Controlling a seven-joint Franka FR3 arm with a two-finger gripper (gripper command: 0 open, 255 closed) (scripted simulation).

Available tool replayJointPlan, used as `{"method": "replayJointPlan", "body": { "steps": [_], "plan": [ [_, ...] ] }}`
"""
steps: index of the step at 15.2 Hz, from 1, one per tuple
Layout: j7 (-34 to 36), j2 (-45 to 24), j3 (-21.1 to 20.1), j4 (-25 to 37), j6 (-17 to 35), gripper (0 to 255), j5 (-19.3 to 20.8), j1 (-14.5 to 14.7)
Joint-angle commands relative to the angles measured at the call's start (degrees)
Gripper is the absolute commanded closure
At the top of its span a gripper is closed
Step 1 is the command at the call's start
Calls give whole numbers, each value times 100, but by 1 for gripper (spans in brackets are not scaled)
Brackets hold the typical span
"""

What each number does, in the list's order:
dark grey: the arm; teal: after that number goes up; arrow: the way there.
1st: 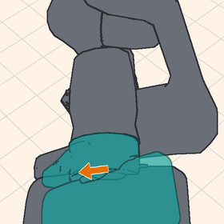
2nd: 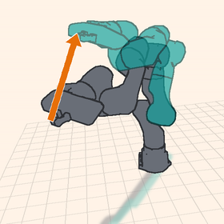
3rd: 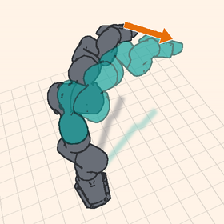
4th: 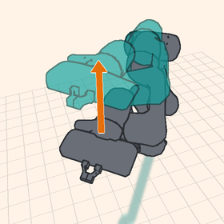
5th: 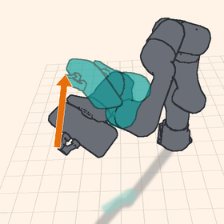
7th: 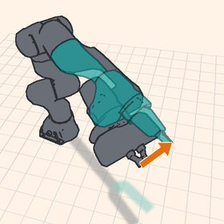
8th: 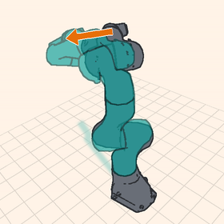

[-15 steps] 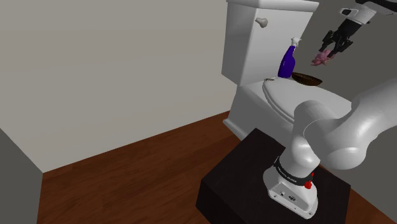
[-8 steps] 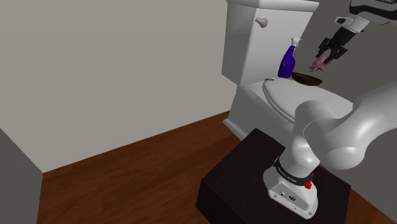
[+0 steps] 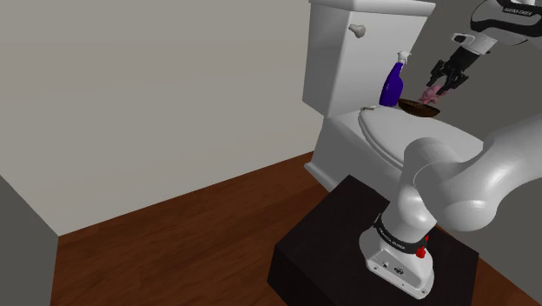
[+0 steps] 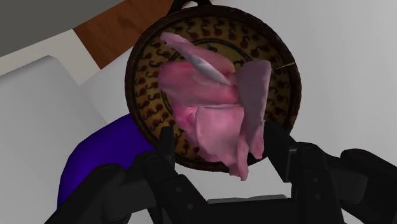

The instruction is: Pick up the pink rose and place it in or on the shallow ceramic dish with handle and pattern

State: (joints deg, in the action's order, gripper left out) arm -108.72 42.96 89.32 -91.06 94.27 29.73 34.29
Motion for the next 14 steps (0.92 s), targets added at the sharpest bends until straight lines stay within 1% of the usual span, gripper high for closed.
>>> {"method": "replayJointPlan", "body": {
  "steps": [1,5,6,11,14],
  "plan": [
    [1,0,-5,-13,10,255,1,-8],
    [2,0,-5,-13,10,255,1,-8],
    [2,0,-5,-13,10,0,1,-8],
    [2,0,-5,-13,10,0,1,-8],
    [-121,-122,-28,638,-530,0,-118,166]
  ]
}}
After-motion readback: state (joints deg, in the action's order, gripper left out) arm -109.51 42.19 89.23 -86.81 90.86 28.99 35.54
